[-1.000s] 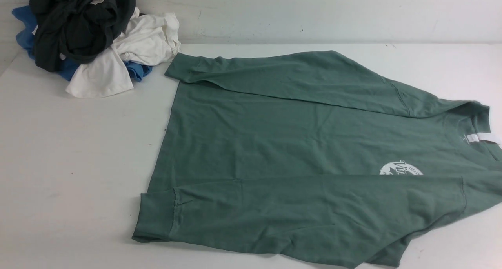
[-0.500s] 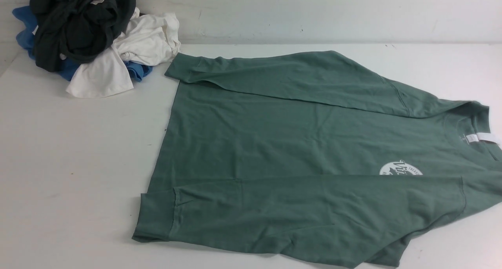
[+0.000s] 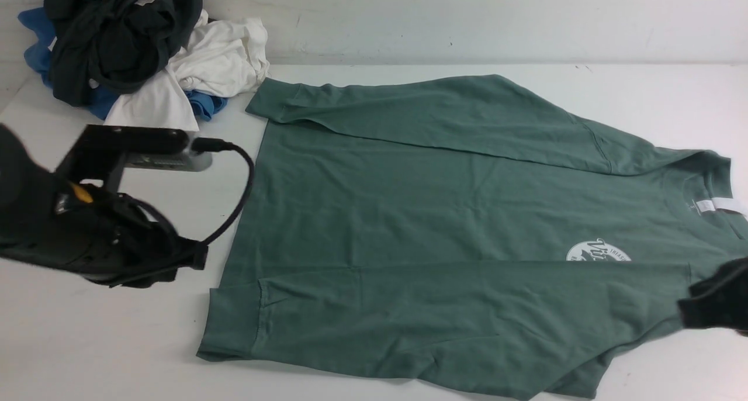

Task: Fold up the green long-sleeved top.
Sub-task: Use the left arm to clamp the cuff closest to it, then use the left arm to drag and place the cuff at the centered position on the left edge of the fabric

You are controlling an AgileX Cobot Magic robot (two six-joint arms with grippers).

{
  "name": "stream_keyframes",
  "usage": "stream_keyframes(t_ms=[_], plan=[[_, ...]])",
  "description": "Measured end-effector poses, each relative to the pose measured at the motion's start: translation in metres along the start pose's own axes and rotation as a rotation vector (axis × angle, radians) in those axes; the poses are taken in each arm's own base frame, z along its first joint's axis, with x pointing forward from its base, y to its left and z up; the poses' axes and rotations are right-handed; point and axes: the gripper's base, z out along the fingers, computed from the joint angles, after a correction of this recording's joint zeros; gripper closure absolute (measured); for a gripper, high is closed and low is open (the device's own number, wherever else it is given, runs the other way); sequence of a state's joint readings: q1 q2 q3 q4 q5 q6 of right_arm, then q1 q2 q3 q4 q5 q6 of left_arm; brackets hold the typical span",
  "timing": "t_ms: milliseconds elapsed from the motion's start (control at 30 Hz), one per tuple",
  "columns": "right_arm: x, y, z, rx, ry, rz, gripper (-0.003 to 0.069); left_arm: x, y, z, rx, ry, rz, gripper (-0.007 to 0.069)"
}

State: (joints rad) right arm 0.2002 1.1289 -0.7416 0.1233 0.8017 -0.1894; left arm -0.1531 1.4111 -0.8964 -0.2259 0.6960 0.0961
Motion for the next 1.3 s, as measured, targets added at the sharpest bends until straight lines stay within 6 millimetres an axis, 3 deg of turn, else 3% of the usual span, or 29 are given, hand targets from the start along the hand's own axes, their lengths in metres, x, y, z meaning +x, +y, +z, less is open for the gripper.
stream_keyframes(t_ms=[133,167,300,433,633,700,767,933,1100,1133,1300], plan=[[-0.020,0.021,0.017,-0.125,0.027,-0.111,0.0669,-0.014,0.001,0.032,0.019,0.100,-0.013,0.0440],[-0.027,0.027,0.022,-0.160,0.028,-0.138,0.0669,-0.018,0.002,0.045,0.021,0.134,-0.018,0.0368],[-0.030,0.030,0.033,-0.190,0.050,-0.156,0.0669,-0.019,0.005,0.070,0.015,0.191,-0.026,0.0292],[-0.030,0.031,0.035,-0.194,0.052,-0.154,0.0669,-0.018,0.008,0.088,0.006,0.205,-0.031,0.0321],[-0.031,0.032,0.035,-0.205,0.044,-0.139,0.0669,-0.018,0.008,0.106,-0.004,0.187,-0.019,0.0450],[-0.031,0.032,0.035,-0.208,0.043,-0.136,0.0669,-0.020,0.002,0.107,0.004,0.170,0.025,0.0537],[-0.032,0.032,0.034,-0.209,0.042,-0.134,0.0669,-0.022,-0.004,0.106,0.013,0.165,0.067,0.0596],[-0.032,0.033,0.034,-0.214,0.044,-0.130,0.0669,-0.033,-0.015,0.092,0.035,0.156,0.114,0.0622],[-0.031,0.033,0.034,-0.217,0.047,-0.129,0.0669,-0.055,-0.023,0.055,0.048,0.075,0.145,0.0622],[-0.031,0.033,0.034,-0.217,0.047,-0.129,0.0669,-0.063,-0.027,0.039,0.054,0.034,0.156,0.0622],[-0.032,0.033,0.034,-0.216,0.045,-0.131,0.0669,-0.101,-0.036,0.001,0.052,-0.130,0.233,0.0622]])
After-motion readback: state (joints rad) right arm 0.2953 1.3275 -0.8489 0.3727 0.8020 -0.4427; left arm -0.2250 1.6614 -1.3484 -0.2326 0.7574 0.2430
